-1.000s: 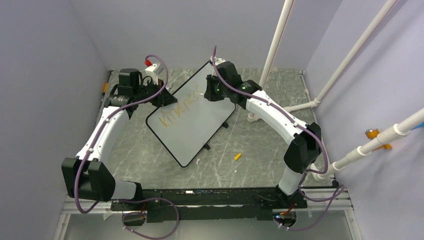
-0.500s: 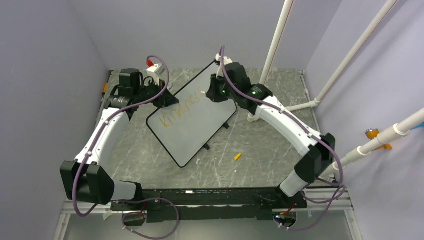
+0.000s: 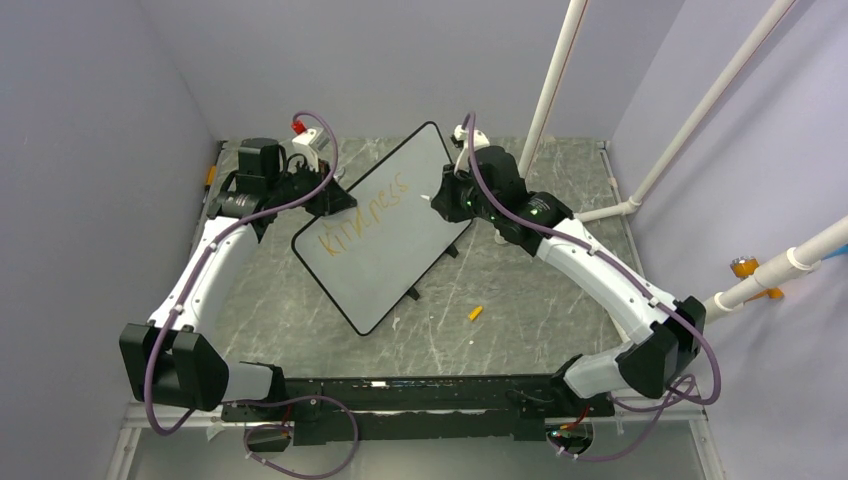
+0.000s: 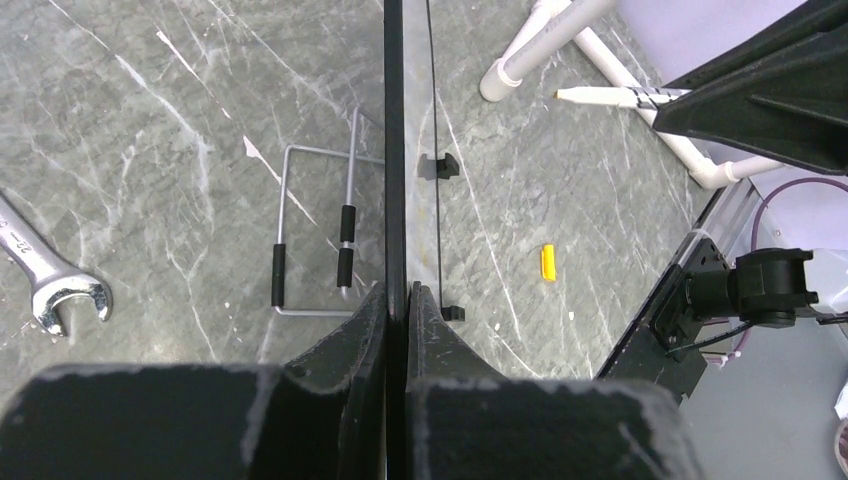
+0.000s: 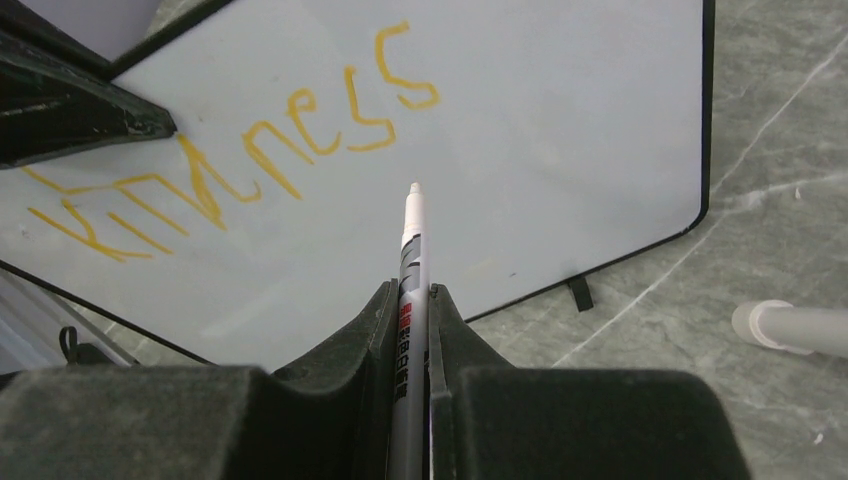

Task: Write a sentence on the whiteboard

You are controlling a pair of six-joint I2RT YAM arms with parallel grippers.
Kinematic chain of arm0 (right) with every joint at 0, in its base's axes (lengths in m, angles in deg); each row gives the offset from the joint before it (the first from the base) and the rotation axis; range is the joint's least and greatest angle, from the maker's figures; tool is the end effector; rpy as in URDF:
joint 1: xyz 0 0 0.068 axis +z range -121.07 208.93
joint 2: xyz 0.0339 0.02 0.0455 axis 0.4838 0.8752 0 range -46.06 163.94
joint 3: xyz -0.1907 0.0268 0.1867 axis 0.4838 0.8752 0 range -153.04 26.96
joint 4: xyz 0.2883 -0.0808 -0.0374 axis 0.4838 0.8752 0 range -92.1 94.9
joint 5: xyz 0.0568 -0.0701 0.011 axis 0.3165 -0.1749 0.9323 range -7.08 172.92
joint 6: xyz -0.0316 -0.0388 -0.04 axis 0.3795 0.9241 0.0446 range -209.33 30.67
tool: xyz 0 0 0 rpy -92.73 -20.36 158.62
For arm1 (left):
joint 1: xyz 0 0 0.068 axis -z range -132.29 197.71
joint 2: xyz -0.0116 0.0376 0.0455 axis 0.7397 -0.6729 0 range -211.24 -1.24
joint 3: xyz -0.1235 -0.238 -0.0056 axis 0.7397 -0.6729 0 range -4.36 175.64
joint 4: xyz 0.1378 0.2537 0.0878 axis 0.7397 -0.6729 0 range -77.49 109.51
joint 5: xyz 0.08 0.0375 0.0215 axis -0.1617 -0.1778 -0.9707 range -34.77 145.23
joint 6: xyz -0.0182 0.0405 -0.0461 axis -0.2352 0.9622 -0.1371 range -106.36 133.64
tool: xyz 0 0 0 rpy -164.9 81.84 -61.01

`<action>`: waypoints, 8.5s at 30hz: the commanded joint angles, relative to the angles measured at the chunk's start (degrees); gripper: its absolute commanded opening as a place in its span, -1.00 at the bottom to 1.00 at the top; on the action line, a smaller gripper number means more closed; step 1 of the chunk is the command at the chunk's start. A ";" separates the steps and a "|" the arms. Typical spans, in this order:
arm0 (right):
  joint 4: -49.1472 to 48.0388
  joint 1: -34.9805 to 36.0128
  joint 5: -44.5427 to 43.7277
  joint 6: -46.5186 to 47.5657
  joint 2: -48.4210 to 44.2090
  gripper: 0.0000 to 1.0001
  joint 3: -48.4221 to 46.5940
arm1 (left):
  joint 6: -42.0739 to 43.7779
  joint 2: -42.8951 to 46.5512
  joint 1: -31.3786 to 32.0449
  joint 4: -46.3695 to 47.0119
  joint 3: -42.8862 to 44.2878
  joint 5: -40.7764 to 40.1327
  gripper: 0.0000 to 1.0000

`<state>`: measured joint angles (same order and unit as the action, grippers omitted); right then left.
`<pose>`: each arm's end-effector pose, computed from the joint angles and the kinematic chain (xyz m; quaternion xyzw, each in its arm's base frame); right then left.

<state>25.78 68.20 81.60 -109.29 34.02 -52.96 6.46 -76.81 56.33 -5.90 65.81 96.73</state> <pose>0.2889 0.2348 0.3700 -0.1380 0.8462 0.2458 0.4523 0.3341 -0.0840 0.3403 0.1852 0.8109 -0.3686 0.4152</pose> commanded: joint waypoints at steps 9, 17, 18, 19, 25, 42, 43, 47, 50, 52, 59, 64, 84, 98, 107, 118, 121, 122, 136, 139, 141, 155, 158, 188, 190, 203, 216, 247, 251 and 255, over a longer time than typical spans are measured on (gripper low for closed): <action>-1.64 4.18 -1.71 -0.34 -6.02 -1.00 3.14 | 0.59 3.00 -0.01 5.21 -1.69 -3.96 -1.00; -4.06 10.90 -3.54 0.75 -8.70 -1.00 7.23 | -1.11 3.51 -0.20 7.07 -3.07 -8.29 -1.00; -4.32 11.98 -4.11 1.25 -8.78 -1.00 7.61 | -1.38 3.60 -0.19 7.41 -3.30 -8.80 -1.00; -4.55 13.19 -4.90 1.70 -8.80 -1.00 7.97 | -1.49 3.79 -0.19 7.59 -3.52 -9.21 -1.00; -7.58 17.97 -6.60 4.47 -11.20 -1.00 12.44 | -2.57 4.03 -0.19 8.68 -4.51 -11.66 -1.00; -14.17 25.81 -5.73 10.82 -13.59 -1.00 20.07 | -5.61 -2.30 -0.06 8.84 -0.34 -12.22 -1.00; -14.28 26.17 -5.97 11.15 -12.63 -1.00 19.38 | -5.65 -2.99 -0.02 9.33 -0.12 -11.83 -1.00; -15.48 26.69 -6.25 12.68 -8.57 -1.00 17.00 | -4.71 -5.67 -0.05 9.48 1.80 -11.21 -1.00; -15.67 26.79 -6.01 14.15 -4.93 -1.00 14.70 | -4.51 -6.36 -0.19 10.78 1.29 -10.98 -1.00; -15.90 26.91 -5.40 14.87 -2.66 -1.00 13.25 | -4.74 -6.46 -0.26 11.60 1.07 -10.67 -1.00; -15.57 26.98 -5.92 16.22 5.58 -1.00 5.77 | -4.87 -5.69 -1.82 11.97 1.18 -10.16 -1.00; -15.76 26.98 -5.47 16.28 10.49 -1.00 3.08 | -4.80 -6.10 -2.29 11.54 1.72 -9.69 -1.00; -17.33 27.00 -4.62 12.82 12.35 -1.00 8.56 | -4.92 -6.43 -3.46 11.86 1.63 -9.44 -1.00; -15.70 26.93 -6.46 13.56 14.10 -1.00 3.23 | -4.70 -6.43 -3.51 11.78 1.66 -9.50 -1.00; -14.52 25.07 -8.87 13.41 17.59 -1.00 -1.57 | -4.74 -6.08 -3.47 12.00 1.51 -9.28 -1.00; -13.28 22.87 -7.86 11.53 16.89 -1.00 0.78 | -4.74 -6.04 -3.52 11.92 1.59 -9.33 -1.00; -13.44 22.87 -5.84 10.70 15.53 -1.00 2.99 | -4.60 -6.00 -3.52 11.91 1.56 -9.33 -1.00; -13.53 22.97 -5.03 10.39 15.11 -1.00 3.68 | -4.60 -5.99 -3.52 11.89 1.55 -9.33 -1.00; -11.95 23.37 -5.03 9.06 14.77 -1.00 2.99 | -4.52 -5.82 -3.48 11.94 1.51 -9.21 -1.00; -11.63 23.24 -5.78 9.28 15.53 -1.00 0.94 | -4.42 -5.74 -3.52 12.04 1.40 -8.86 -1.00; -11.41 23.06 -5.80 9.66 16.08 -1.00 -0.39 | -4.38 -5.58 -3.48 12.35 1.27 -8.50 -1.00; -10.16 20.92 -7.84 9.24 19.65 -1.00 -6.69 | -4.25 -5.69 -3.48 12.33 1.20 -7.73 -1.00; -9.98 20.48 -7.74 9.42 20.08 -1.00 -7.30 | -4.21 -5.59 -3.48 12.33 1.20 -7.62 -1.00; -10.56 18.89 -6.22 6.02 12.39 -1.00 2.17 | -3.59 -5.47 -3.52 12.27 1.11 -7.62 -1.00; -10.68 17.76 -5.33 5.19 11.33 -1.00 2.03 | -3.54 -5.46 -3.52 12.24 1.18 -7.63 -1.00; -11.38 12.04 -0.82 4.36 11.96 -1.00 0.03 | -3.16 -5.42 -3.52 12.38 1.07 -6.91 -1.00; -11.84 11.98 2.40 4.59 15.72 -1.00 -3.54 | -3.00 -5.65 -3.42 12.61 0.98 -5.85 -1.00; -10.19 15.05 -0.21 5.49 15.69 -1.00 2.49 | -3.03 -5.16 -3.44 12.81 0.85 -5.81 -1.00; -8.81 13.83 -2.54 5.38 16.49 -1.00 -0.47 | -3.11 -5.10 -3.44 12.76 0.77 -5.81 -1.00; -7.84 12.75 -3.09 5.44 17.42 -1.00 -3.50 | -3.19 -5.16 -3.43 12.89 0.80 -5.55 -1.00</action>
<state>17.80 82.32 82.08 -104.33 49.86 -52.13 -1.08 -83.59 52.66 3.59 65.53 92.53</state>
